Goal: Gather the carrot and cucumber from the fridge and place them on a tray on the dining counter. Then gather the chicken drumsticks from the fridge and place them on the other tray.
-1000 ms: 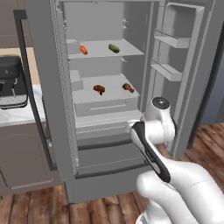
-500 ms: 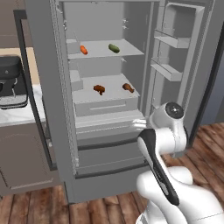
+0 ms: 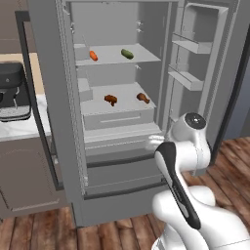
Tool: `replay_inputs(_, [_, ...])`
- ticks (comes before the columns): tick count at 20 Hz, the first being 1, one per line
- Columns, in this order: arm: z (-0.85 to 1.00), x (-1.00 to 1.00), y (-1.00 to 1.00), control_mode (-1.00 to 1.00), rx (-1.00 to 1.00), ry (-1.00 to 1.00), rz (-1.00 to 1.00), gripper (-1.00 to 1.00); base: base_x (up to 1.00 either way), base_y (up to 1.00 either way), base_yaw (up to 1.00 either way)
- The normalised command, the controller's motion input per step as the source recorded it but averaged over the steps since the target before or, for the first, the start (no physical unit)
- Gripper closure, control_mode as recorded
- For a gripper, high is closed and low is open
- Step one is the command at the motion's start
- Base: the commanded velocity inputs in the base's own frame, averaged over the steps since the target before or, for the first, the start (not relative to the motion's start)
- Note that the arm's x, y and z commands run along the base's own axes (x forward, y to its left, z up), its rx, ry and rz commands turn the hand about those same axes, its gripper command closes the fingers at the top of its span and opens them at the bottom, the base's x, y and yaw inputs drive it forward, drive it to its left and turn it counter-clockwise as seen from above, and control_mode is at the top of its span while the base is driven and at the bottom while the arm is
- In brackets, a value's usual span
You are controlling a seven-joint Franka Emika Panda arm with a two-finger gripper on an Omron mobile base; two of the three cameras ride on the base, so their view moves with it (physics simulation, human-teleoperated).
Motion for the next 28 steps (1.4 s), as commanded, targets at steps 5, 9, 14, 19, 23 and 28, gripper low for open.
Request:
replay_inputs(5, [-0.46, -0.14, -0.15, -1.00, 0.00, 0.00, 0.00, -1.00, 0.00, 0.00, 0.00])
replay_inputs(9, [-0.16, 0.00, -0.18, -1.00, 0.00, 0.00, 0.00, -1.00, 0.00, 0.00, 0.00])
replay_inputs(14, [-0.04, 0.00, -0.08, -1.00, 0.00, 0.00, 0.00, -1.00, 0.00, 0.00, 0.00])
replay_inputs(19, [0.00, 0.00, -0.10, -1.00, 0.00, 0.00, 0.00, -1.00, 0.00, 0.00, 0.00])
replay_inputs(23, [0.00, 0.00, -0.13, -1.00, 0.00, -0.02, 0.01, -1.00, 0.00, 0.00, 0.00])
replay_inputs(28, [0.00, 0.00, -0.06, -1.00, 0.01, -0.02, 0.00, -1.00, 0.00, 0.00, 0.00])
